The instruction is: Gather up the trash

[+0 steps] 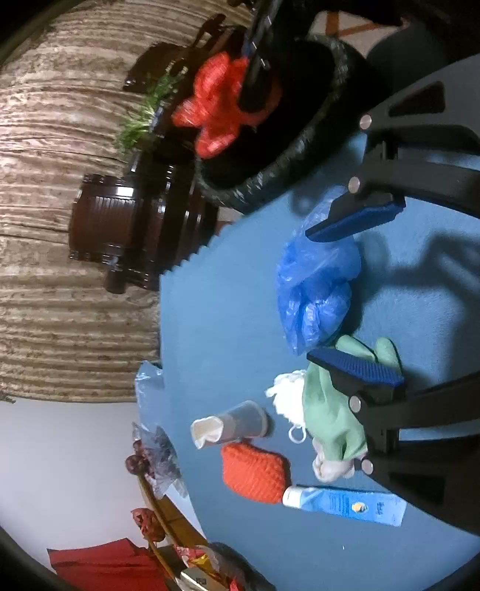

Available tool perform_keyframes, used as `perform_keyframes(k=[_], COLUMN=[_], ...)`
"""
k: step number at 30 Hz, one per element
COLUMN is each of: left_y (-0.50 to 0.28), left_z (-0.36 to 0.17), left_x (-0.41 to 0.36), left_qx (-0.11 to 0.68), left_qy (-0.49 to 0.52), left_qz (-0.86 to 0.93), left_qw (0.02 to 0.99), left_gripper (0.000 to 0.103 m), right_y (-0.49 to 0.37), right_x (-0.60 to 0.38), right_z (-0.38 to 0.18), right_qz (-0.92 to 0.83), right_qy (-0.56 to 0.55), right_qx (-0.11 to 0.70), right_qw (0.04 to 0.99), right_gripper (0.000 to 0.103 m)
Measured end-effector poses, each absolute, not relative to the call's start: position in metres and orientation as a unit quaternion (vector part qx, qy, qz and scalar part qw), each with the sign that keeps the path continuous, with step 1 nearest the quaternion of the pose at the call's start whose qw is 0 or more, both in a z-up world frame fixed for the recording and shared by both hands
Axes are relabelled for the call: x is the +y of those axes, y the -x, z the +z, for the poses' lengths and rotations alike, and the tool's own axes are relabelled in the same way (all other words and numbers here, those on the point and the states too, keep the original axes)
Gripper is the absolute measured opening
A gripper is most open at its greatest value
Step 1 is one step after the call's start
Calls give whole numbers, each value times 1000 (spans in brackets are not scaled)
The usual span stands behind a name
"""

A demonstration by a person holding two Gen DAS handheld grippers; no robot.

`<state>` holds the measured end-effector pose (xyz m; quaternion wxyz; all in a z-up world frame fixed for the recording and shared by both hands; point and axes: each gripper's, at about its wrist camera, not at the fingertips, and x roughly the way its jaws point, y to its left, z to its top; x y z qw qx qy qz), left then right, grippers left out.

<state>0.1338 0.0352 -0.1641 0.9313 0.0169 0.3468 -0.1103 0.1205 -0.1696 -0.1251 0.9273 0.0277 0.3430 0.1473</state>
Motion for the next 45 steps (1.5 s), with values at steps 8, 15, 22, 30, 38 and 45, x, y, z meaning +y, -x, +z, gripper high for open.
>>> perform_keyframes(k=[8, 15, 22, 30, 38, 45], left_y=[-166, -166, -150, -139, -145, -159], left_z=[-187, -178, -129, -77, -68, -79], left_x=[15, 12, 10, -20, -75, -119], left_qx=[370, 360, 317, 271, 264, 280], left_qy=[-30, -24, -14, -19, -23, -36], left_qz=[-115, -130, -139, -169, -213, -242], left_qw=[921, 923, 938, 947, 940, 928], left_gripper=[42, 1, 1, 1, 1, 1], right_y=[-130, -129, -119, -105, -92, -94], right_x=[-177, -187, -198, -227, -273, -308], right_z=[-133, -126, -96, -67, -63, -80], right_qz=[140, 132, 126, 96, 47, 4], right_qy=[-31, -37, -39, -43, -47, -46], right_qx=[355, 345, 306, 272, 266, 284], right_qw=[924, 929, 943, 956, 962, 958], right_gripper=[37, 37, 37, 37, 37, 37])
